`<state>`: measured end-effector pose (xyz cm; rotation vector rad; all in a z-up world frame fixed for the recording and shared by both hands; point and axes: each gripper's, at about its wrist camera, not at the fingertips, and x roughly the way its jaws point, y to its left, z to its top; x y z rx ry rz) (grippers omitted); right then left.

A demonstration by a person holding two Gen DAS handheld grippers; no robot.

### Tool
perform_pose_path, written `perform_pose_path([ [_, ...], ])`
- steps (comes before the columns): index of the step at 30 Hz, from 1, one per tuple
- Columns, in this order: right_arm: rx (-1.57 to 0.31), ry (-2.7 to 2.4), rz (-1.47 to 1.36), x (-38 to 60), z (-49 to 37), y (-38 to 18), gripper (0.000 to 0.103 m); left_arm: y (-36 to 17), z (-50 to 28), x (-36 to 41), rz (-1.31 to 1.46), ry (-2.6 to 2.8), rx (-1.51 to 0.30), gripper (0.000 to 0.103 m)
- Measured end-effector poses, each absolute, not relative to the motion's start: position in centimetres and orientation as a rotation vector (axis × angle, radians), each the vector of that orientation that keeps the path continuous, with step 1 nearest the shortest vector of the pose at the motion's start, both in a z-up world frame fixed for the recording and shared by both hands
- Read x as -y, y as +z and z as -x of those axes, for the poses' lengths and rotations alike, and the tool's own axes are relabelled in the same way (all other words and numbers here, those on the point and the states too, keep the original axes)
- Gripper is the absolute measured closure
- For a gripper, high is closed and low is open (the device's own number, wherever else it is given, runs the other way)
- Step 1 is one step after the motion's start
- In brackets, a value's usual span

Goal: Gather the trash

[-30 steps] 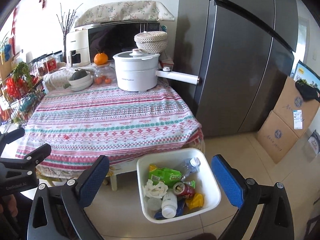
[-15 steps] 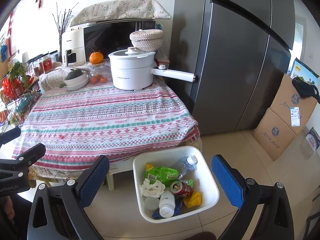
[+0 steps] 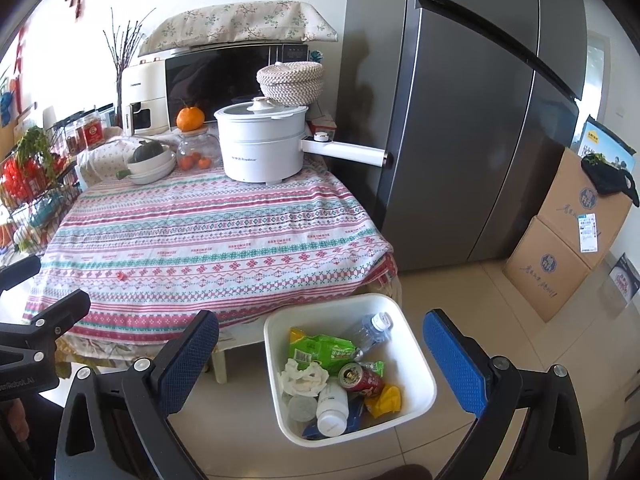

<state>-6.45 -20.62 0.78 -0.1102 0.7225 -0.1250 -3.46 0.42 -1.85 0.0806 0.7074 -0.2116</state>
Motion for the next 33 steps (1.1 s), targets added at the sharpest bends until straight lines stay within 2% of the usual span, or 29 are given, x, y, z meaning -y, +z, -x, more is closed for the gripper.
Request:
perform_pose_path([
  [33,-0.738,-0.136,0.124,20.6,6.11,0.24,0.0,-1.58,3.68,-0.36,-0.086,-0.192,-0.707,0.001],
])
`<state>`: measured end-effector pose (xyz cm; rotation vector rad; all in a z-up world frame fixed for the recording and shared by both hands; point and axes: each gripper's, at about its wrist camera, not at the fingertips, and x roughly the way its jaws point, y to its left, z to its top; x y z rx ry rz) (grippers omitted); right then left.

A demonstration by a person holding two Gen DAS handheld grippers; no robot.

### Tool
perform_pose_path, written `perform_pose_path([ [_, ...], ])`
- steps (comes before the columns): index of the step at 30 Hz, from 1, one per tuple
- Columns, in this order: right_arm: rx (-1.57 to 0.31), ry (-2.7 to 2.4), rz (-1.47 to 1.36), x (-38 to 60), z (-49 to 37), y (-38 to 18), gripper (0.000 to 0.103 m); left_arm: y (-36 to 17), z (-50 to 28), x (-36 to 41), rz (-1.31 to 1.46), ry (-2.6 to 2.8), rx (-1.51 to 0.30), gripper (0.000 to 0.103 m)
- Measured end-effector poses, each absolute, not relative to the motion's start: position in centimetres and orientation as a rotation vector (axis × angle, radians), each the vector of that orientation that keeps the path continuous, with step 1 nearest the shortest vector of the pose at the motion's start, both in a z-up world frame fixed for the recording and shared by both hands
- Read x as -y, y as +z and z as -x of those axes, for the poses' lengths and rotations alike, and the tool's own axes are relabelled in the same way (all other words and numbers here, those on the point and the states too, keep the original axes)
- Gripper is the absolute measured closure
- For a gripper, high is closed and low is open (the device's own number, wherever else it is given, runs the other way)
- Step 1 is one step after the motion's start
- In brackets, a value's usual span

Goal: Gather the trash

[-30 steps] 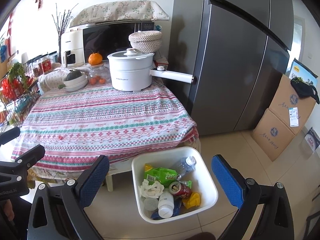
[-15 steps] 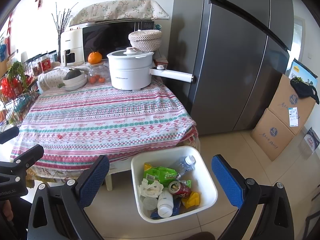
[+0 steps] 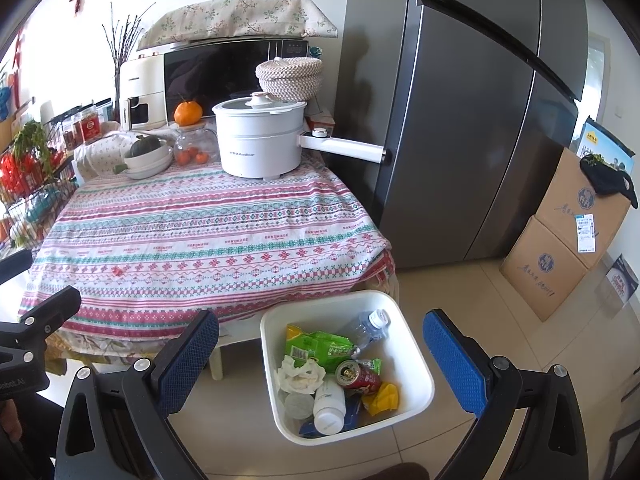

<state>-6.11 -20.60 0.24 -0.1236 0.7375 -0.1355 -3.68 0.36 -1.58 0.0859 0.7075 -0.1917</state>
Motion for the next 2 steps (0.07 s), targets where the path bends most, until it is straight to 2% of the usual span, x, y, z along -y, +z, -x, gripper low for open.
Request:
perform_pose_path([
  [2,-0.742,-0.134,0.125,20.56,6.05,0.17,0.0,-1.45,3.38,-0.8,-0.07,-0.189,-0.713,0.001],
])
